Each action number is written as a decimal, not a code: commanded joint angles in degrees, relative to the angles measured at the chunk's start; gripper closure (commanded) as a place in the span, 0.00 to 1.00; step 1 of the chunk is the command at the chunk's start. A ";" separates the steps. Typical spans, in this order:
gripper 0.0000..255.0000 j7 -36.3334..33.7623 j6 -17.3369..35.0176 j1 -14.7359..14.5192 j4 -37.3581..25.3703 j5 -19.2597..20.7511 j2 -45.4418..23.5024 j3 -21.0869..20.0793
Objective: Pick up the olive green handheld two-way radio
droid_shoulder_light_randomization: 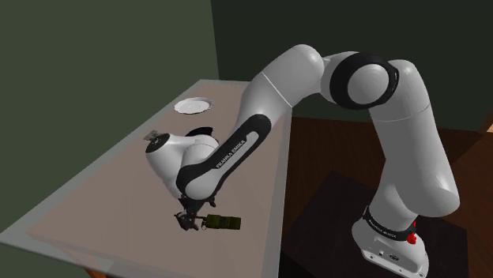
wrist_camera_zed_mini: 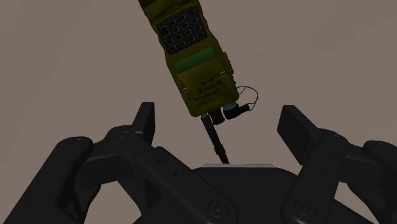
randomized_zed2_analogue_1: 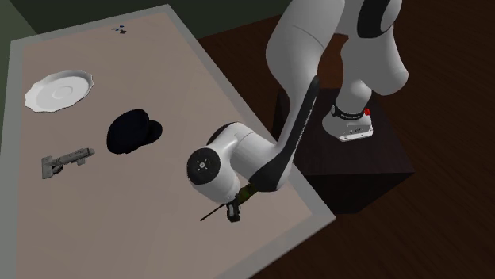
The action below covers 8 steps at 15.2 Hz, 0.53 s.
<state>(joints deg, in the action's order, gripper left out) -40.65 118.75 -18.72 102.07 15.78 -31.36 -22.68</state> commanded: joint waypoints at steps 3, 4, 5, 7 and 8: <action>0.00 -0.60 1.99 -0.47 0.05 0.89 -2.04 0.55; 0.00 -0.68 2.29 -0.52 0.07 1.02 -2.34 0.63; 0.00 -0.68 2.29 -0.52 0.08 1.02 -2.34 0.63; 1.00 -0.69 2.18 -0.54 0.04 0.98 -2.27 0.60; 1.00 -0.70 2.19 -0.54 0.05 0.98 -2.26 0.60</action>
<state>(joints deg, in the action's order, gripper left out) -41.34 120.92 -19.25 102.12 16.76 -33.61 -22.08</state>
